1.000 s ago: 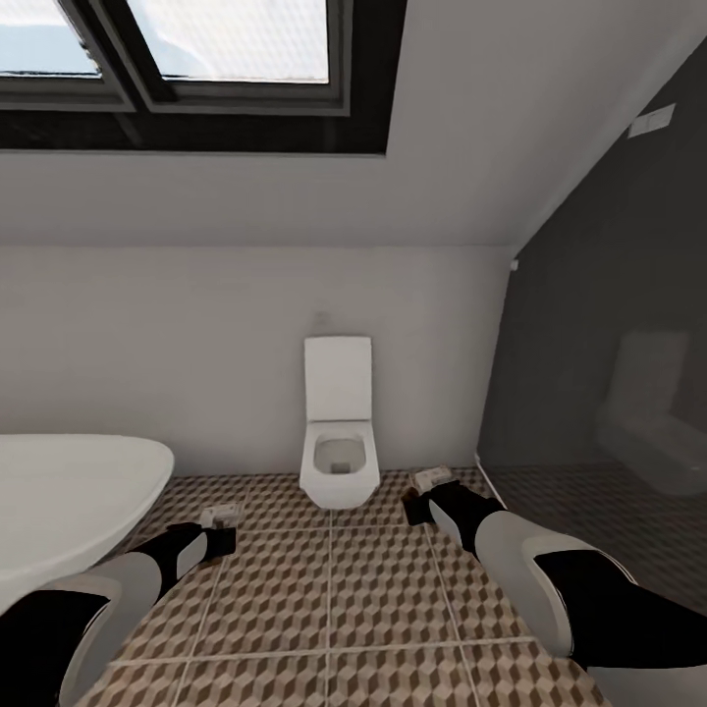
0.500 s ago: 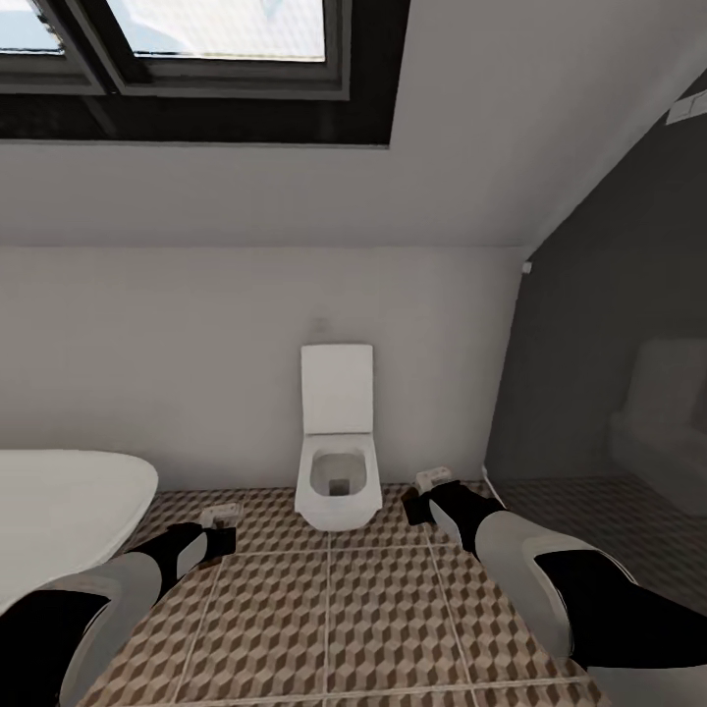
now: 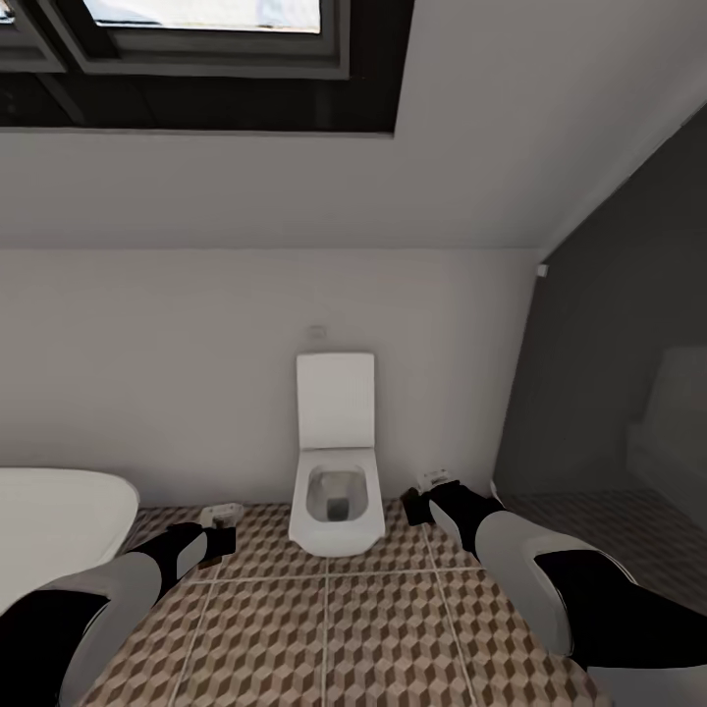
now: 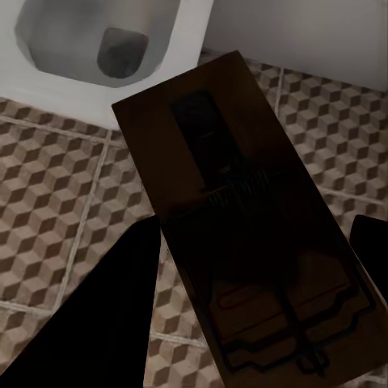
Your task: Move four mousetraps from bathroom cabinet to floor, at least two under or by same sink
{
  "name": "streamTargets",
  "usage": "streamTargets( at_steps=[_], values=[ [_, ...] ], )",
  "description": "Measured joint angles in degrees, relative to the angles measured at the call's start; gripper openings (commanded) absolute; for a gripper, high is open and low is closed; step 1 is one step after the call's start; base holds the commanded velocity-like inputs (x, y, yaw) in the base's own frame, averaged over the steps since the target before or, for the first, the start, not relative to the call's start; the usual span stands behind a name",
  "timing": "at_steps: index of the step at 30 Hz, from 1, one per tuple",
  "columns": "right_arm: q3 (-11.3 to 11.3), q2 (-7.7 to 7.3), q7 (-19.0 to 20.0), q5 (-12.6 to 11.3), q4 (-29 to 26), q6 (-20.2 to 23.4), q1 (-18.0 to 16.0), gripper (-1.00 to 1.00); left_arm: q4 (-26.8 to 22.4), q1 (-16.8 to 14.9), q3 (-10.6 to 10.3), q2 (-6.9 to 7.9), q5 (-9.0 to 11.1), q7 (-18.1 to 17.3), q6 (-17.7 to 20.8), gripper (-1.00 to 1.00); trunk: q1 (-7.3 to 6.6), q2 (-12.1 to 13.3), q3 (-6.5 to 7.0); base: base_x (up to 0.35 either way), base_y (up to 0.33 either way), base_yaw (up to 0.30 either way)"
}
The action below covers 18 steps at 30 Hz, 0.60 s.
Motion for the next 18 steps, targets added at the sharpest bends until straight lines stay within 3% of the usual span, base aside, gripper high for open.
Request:
streamTargets(
  at_steps=[18],
  values=[
    [0.0, -0.02, 0.1, -0.1, 0.1, 0.8, 0.0, -1.0, 0.1, 0.0, 0.0, 0.27, 0.0, -0.1, -0.3, -1.0, 0.0, 0.0, 0.0, 0.317, 0.0, 0.003]
  ],
)
